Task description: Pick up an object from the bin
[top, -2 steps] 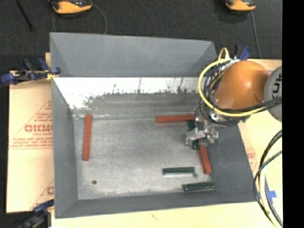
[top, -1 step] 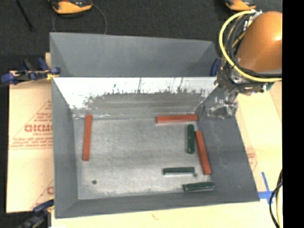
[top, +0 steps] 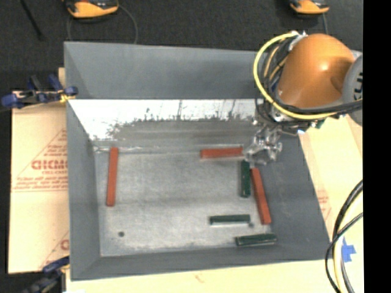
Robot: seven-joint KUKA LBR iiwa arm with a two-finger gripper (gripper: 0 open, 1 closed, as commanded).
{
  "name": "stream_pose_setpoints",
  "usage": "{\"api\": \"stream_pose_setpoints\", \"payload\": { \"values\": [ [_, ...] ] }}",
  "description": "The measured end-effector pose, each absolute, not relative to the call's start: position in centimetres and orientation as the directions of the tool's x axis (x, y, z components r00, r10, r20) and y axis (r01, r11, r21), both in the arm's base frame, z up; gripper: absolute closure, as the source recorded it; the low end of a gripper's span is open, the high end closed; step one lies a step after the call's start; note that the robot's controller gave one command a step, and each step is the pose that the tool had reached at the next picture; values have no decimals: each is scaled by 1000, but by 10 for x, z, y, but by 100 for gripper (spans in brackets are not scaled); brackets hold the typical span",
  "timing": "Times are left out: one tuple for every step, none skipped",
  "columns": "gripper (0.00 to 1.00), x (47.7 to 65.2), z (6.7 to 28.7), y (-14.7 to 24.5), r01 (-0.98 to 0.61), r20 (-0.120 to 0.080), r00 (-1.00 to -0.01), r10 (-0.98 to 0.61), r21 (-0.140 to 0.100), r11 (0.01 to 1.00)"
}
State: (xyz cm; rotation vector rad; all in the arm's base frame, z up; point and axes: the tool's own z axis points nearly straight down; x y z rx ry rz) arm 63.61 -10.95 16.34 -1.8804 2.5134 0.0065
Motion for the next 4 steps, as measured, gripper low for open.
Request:
{"api": "stream_pose_setpoints", "payload": {
  "values": [
    [100, 614, 125, -54, -911, -4, -412, -911, 1, 412],
    [0, 615, 126, -56, -910, -5, -415, -910, -3, 415],
    [0, 656, 79, -151, -974, -15, -226, -974, -4, 226],
    [0, 605, 77, -111, -958, 6, 284, -959, -23, -284]
  ]
}}
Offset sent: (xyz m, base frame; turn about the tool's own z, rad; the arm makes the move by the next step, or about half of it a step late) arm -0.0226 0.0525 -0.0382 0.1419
